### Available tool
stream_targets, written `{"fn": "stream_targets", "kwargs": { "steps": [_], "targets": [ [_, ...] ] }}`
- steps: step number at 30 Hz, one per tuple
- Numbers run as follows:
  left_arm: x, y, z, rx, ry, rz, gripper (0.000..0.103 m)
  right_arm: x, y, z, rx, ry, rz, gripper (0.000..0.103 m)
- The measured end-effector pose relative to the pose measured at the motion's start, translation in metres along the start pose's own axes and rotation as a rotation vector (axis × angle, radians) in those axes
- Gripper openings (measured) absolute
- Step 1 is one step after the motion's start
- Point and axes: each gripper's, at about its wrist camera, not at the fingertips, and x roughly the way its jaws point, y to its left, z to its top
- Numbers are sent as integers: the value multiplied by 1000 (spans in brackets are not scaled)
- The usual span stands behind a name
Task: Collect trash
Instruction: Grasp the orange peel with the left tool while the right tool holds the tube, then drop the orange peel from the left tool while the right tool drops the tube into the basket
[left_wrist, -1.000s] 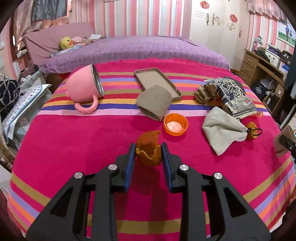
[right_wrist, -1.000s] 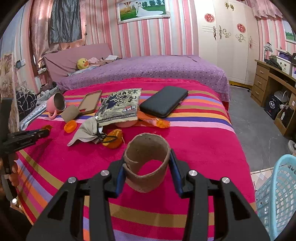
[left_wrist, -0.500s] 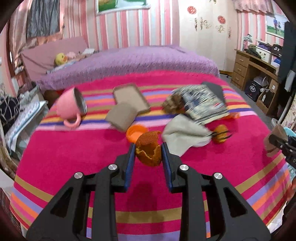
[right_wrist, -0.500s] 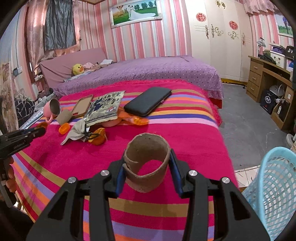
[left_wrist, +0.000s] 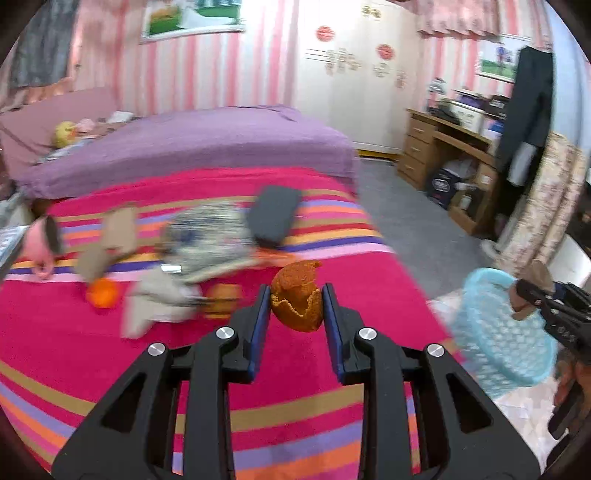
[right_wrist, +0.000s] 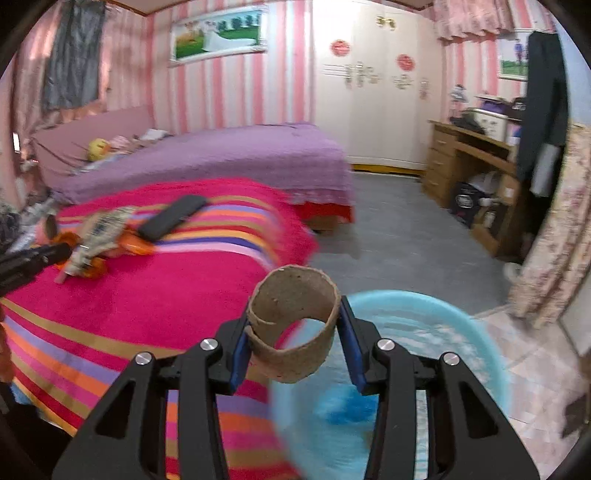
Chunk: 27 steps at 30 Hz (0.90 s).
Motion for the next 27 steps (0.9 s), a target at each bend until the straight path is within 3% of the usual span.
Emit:
{"fn": "stream_targets", "kwargs": {
  "steps": [6, 12, 22, 24, 26, 27],
  "targets": [
    [21, -99, -13, 114, 26, -103, 27, -11, -73, -19, 62, 19, -93, 43],
    [47, -175, -23, 142, 80, -200, 27, -8, -119, -37, 111, 34, -144, 43],
    [84, -251, -34, 210, 133, -235, 29, 4, -158, -57, 175, 44, -165, 42],
    [88, -255, -33, 226, 126, -223, 43, 5, -158, -58, 173, 46, -164, 42],
    [91, -254, -32, 218, 121, -205, 71, 7, -156, -60, 170, 49, -165, 42],
    [90, -251, -30, 211, 117, -199, 73, 7, -156, -60, 169, 50, -165, 42]
  ]
}}
